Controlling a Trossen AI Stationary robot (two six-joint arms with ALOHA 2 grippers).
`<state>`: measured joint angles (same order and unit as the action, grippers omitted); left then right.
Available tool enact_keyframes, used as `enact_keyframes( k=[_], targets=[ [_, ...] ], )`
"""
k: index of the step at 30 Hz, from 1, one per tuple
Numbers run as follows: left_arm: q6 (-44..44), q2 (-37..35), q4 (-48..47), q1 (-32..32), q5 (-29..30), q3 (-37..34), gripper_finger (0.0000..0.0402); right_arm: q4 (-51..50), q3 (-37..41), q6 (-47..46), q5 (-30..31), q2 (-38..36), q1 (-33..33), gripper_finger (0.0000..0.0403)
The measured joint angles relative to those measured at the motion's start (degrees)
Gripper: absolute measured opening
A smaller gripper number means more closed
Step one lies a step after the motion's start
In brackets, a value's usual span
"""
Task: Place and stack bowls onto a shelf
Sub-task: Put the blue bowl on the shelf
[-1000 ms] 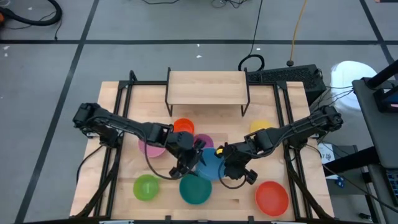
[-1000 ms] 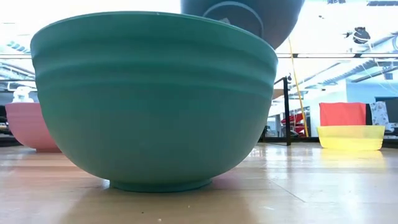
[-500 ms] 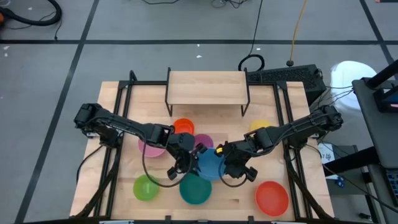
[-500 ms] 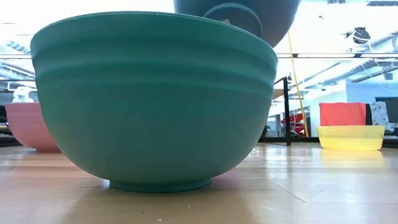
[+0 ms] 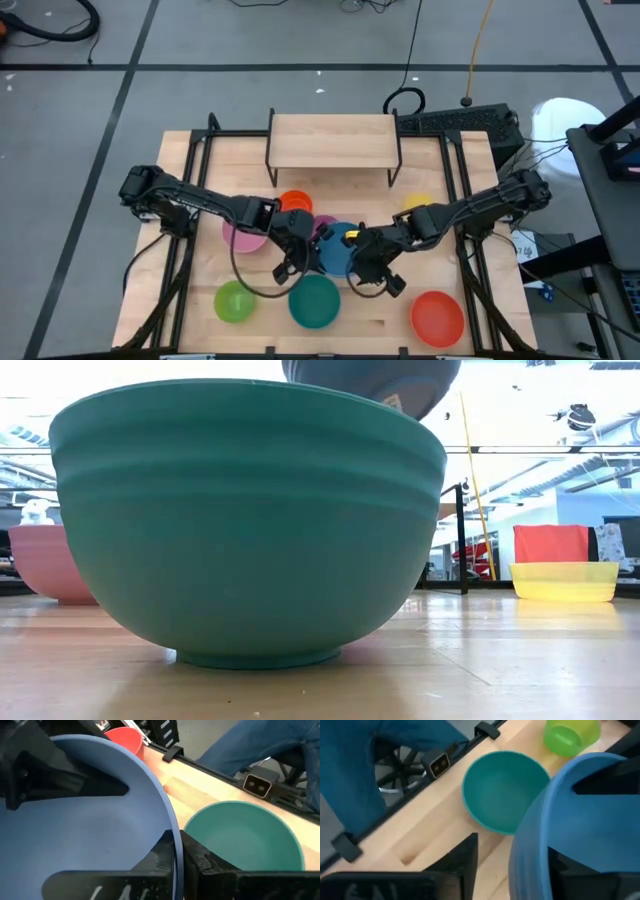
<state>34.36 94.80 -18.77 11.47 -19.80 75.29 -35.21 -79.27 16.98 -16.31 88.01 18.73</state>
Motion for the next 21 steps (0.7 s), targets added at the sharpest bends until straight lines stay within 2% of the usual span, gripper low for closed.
enact_keyframes(
  k=[2,7,12,15,21],
  targets=[
    [-0.3,0.0,-0.3,-0.3,0.6,0.0,0.0007,1.7,0.0,-2.7,1.4,0.0,0.0,0.015],
    [1.3,0.0,-0.5,-0.2,1.5,0.0,0.0013,9.4,0.1,-8.9,12.1,-1.3,0.2,0.0186],
    [0.9,0.1,-0.9,0.0,1.3,0.0,0.0006,12.2,0.0,-8.8,13.5,-4.3,-0.4,0.0214],
    [0.4,0.0,-1.0,0.0,3.2,0.0,0.0011,13.7,0.0,-10.6,15.0,-6.7,-0.5,0.0221],
    [0.2,0.0,-3.8,-0.7,5.4,0.0,0.0009,11.4,1.1,-13.6,24.5,-12.0,1.4,0.0217]
  ],
)
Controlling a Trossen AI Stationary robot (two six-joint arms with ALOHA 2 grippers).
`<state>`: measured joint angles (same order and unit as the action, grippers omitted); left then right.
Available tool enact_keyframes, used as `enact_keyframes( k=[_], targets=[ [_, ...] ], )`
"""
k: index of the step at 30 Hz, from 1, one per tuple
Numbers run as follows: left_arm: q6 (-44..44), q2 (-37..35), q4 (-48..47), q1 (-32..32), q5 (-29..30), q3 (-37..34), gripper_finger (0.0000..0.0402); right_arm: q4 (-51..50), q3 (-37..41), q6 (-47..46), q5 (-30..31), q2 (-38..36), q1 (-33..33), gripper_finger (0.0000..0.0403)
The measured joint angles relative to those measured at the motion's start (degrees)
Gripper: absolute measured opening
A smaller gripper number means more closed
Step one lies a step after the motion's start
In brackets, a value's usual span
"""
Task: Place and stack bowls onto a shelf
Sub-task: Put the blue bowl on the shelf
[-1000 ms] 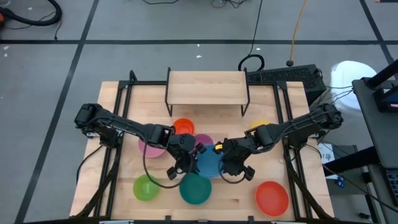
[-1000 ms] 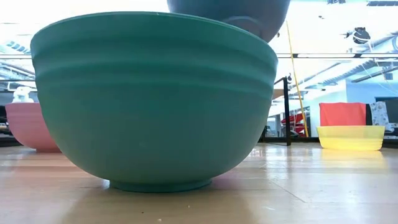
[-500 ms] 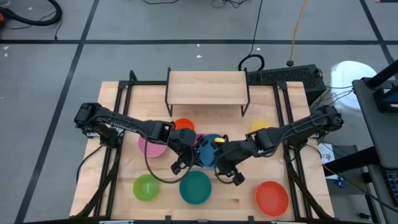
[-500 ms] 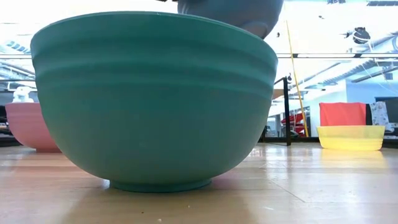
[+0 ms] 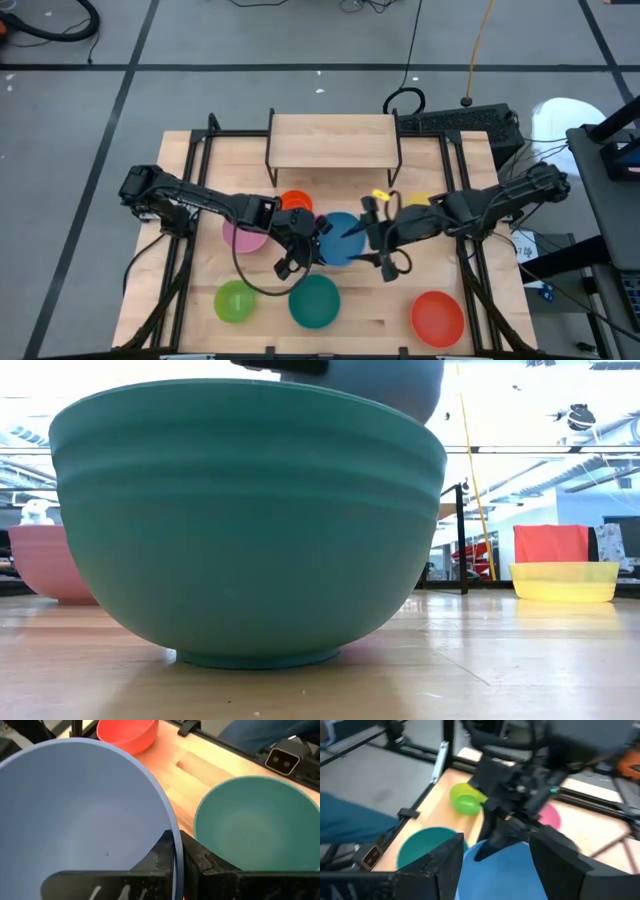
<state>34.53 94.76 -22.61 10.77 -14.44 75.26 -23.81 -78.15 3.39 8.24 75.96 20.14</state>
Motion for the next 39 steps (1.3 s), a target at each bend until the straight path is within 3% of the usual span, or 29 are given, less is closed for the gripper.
enact_keyframes(
  k=[4,8,18,24,31,39],
  targets=[
    [-1.8,-0.2,-5.9,-1.5,1.2,2.1,0.0007,0.2,4.3,-1.3,8.4,-4.2,2.9,0.0213],
    [-2.0,-0.5,-12.5,-2.5,5.9,6.7,0.0016,3.8,11.1,-2.3,13.0,-7.7,4.7,0.0213],
    [-1.6,-0.4,-25.4,-7.8,9.5,18.1,0.0015,23.7,30.1,-5.8,13.0,-14.2,5.6,0.0212],
    [-0.8,-0.4,-29.6,-12.3,11.5,22.6,0.0021,34.5,39.7,-9.7,13.0,-14.3,5.9,0.0212],
    [-5.3,-0.4,-31.7,-19.5,14.6,24.5,0.0009,46.1,46.4,-13.1,13.1,-12.5,5.9,0.0212],
    [-13.5,-0.4,-33.9,-28.7,14.6,24.5,0.0019,50.7,48.2,-13.3,17.5,-7.7,7.7,0.0212]
  ],
)
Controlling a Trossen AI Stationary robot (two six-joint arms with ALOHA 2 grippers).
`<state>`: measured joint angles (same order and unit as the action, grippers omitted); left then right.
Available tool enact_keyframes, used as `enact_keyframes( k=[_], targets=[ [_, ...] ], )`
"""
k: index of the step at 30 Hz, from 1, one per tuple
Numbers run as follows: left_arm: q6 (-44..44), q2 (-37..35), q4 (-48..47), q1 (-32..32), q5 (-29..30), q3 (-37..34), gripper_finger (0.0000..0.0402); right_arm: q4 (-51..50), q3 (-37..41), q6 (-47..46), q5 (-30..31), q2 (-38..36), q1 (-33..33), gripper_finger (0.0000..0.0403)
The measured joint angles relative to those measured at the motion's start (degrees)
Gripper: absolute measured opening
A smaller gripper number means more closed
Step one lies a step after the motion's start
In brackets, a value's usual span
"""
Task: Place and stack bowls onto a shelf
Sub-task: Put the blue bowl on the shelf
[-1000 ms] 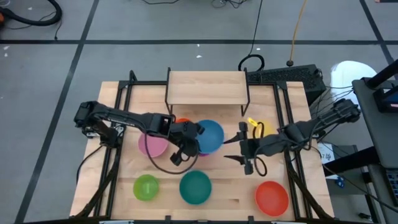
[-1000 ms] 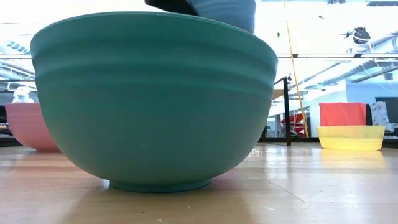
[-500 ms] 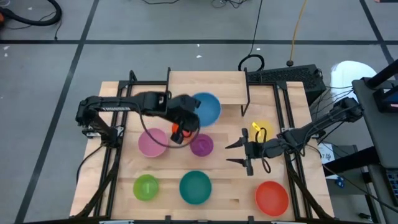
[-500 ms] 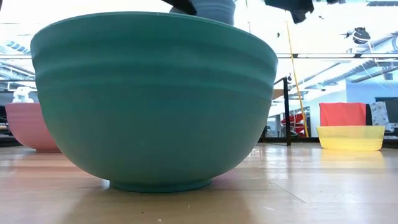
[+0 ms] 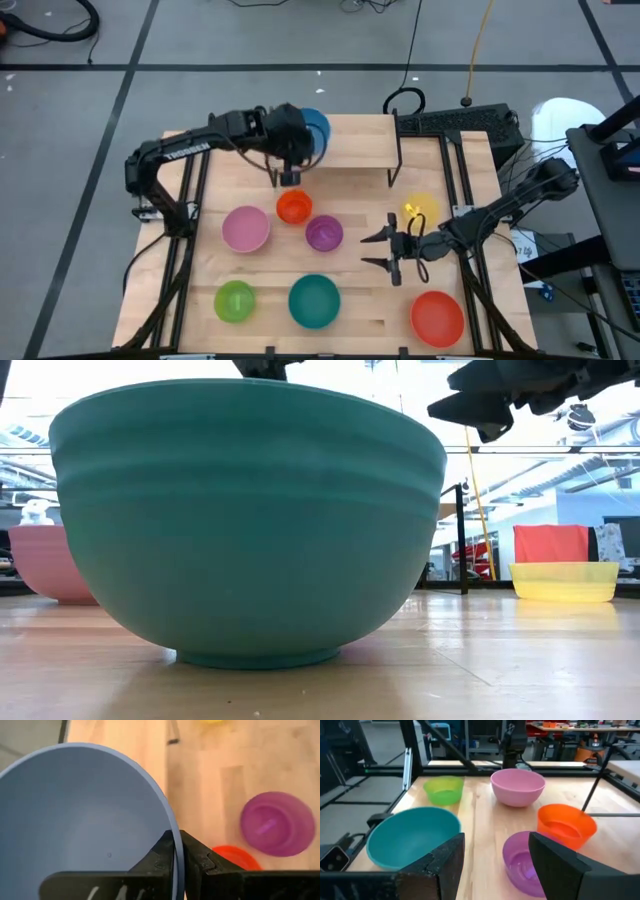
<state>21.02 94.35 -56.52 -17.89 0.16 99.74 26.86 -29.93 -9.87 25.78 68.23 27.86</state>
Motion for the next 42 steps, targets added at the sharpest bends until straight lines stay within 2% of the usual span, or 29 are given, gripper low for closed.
enact_keyframes(
  k=[9,13,18,22,24,40,42],
  targets=[
    [-5.0,0.0,0.1,-6.2,0.8,0.0,0.0017,7.3,0.0,0.0,0.0,7.1,2.1,0.0212],
    [-6.9,0.0,0.6,-5.2,5.0,-0.2,0.0014,9.4,0.0,0.2,0.0,9.0,2.5,0.0212],
    [-7.0,0.1,7.6,-3.5,6.2,-3.6,0.0013,10.8,0.0,0.6,1.9,10.1,2.6,0.0212],
    [-7.7,0.1,11.0,-2.6,13.4,-6.3,0.0015,12.2,0.0,1.9,2.8,10.2,2.5,0.0212],
    [-8.8,0.2,12.2,-2.7,14.9,-7.4,0.0016,12.5,0.0,2.0,2.8,10.2,2.5,0.0212],
    [-12.3,0.2,16.0,-3.4,14.7,-16.0,0.0016,12.6,0.0,2.7,3.0,10.2,2.5,0.0212],
    [-12.7,0.2,16.3,-3.3,13.3,-16.1,0.0017,13.3,0.0,3.1,3.0,10.2,2.5,0.0212]
  ],
)
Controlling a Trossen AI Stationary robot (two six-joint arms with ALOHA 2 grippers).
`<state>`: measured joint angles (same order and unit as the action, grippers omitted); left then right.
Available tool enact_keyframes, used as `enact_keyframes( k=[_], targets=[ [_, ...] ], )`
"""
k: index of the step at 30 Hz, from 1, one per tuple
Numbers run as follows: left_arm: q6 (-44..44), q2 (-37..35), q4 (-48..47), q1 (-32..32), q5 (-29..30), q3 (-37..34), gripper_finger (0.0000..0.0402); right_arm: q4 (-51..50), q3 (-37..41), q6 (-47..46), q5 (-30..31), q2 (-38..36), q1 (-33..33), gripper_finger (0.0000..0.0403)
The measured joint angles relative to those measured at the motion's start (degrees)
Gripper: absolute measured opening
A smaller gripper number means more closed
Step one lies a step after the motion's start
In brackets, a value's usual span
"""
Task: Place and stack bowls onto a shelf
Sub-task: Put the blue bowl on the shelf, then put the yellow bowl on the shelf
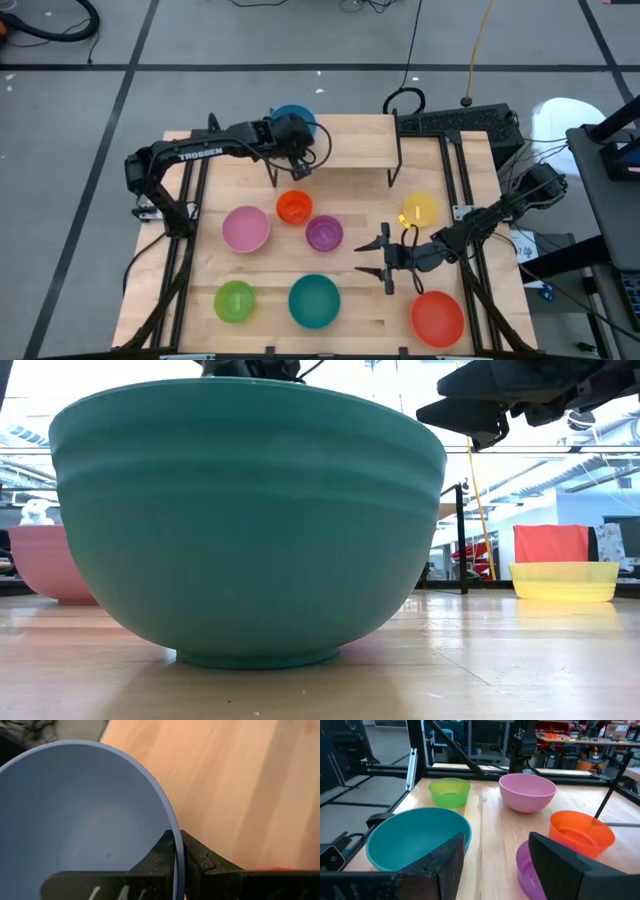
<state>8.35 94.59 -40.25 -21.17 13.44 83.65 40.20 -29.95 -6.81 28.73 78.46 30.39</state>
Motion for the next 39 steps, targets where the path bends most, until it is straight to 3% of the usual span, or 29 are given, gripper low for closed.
enact_keyframes(
  k=[3,15,27,39],
  targets=[
    [-0.7,0.0,0.7,-0.1,-3.1,0.0,0.0017,0.6,0.0,0.5,0.0,0.0,0.0,0.0212],
    [-2.6,0.0,0.6,-0.1,-3.7,0.0,0.0023,1.2,0.0,0.7,-0.1,0.0,0.0,0.0212],
    [-2.7,0.0,3.2,-0.1,-4.4,0.0,0.0129,1.2,0.0,0.7,-0.2,0.0,0.0,0.0212],
    [-3.1,-1.7,3.6,0.8,-2.6,0.0,0.0195,1.2,0.0,0.4,-0.2,0.0,0.0,0.0212]
  ],
)
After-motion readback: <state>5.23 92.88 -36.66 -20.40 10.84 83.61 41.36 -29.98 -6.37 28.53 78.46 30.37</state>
